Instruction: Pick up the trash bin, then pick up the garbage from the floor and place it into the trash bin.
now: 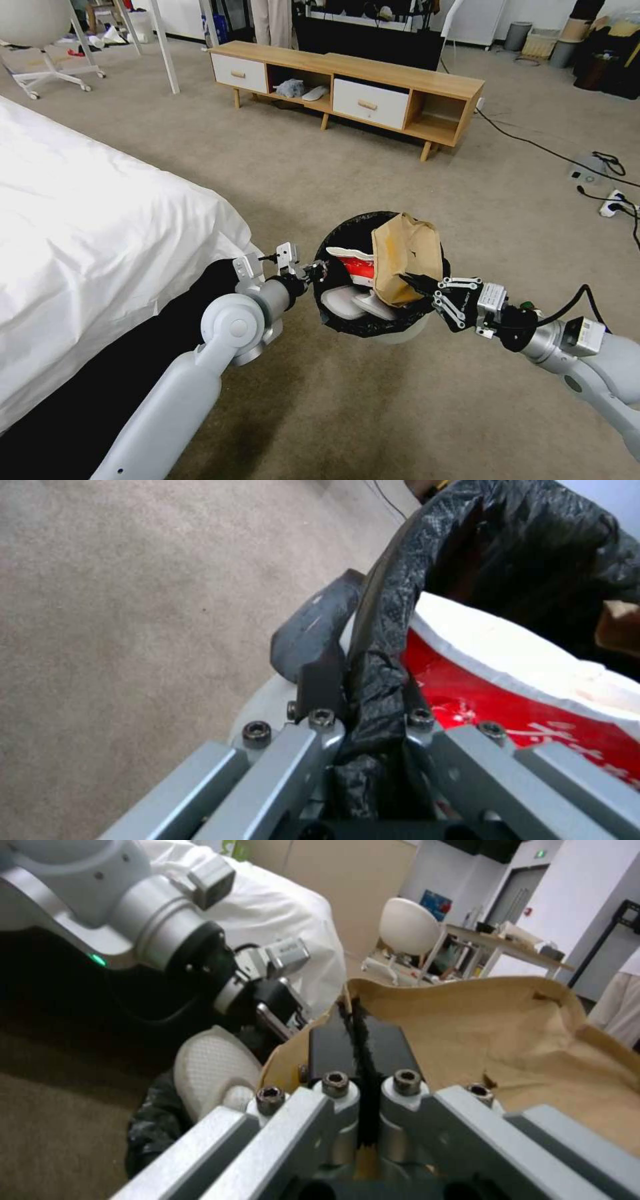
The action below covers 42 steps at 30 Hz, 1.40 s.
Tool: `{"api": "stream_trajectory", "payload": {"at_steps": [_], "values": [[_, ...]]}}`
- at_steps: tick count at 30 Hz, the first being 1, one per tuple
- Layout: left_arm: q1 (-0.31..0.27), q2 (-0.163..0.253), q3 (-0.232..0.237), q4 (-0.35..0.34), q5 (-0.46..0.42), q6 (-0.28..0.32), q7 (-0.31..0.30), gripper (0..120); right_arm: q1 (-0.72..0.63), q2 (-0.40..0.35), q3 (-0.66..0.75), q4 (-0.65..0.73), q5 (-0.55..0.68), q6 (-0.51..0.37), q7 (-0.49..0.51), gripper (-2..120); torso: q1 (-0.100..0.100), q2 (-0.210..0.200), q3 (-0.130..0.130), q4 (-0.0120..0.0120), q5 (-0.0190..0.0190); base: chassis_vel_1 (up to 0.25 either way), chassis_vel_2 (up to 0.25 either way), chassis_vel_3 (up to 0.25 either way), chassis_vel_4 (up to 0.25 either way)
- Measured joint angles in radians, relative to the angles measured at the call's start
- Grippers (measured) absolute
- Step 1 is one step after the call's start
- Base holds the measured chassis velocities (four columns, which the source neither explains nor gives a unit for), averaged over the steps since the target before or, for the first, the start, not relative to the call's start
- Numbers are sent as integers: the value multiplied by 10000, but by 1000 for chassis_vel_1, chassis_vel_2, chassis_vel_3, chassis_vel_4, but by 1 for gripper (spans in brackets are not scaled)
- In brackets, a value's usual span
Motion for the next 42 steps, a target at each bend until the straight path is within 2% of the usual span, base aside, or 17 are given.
{"api": "stream_trajectory", "payload": {"at_steps": [11,22,32,42], "values": [[177,68,53,-321,-16,37,-7,3,487,158,-405,-396,79,-120,209,0,0,0,0,0,0,0,0,0,0],[118,120,150,-357,-24,47,114,3,831,234,-816,-553,122,-233,382,0,0,0,0,1,0,0,0,0,0],[-260,12,283,21,-32,-5,227,3,878,171,-910,-627,144,-274,422,0,0,0,0,0,-1,0,0,0,0],[-800,-326,447,659,-28,-253,238,3,839,112,-838,-662,159,-270,416,0,0,0,0,0,0,0,0,0,0]]}}
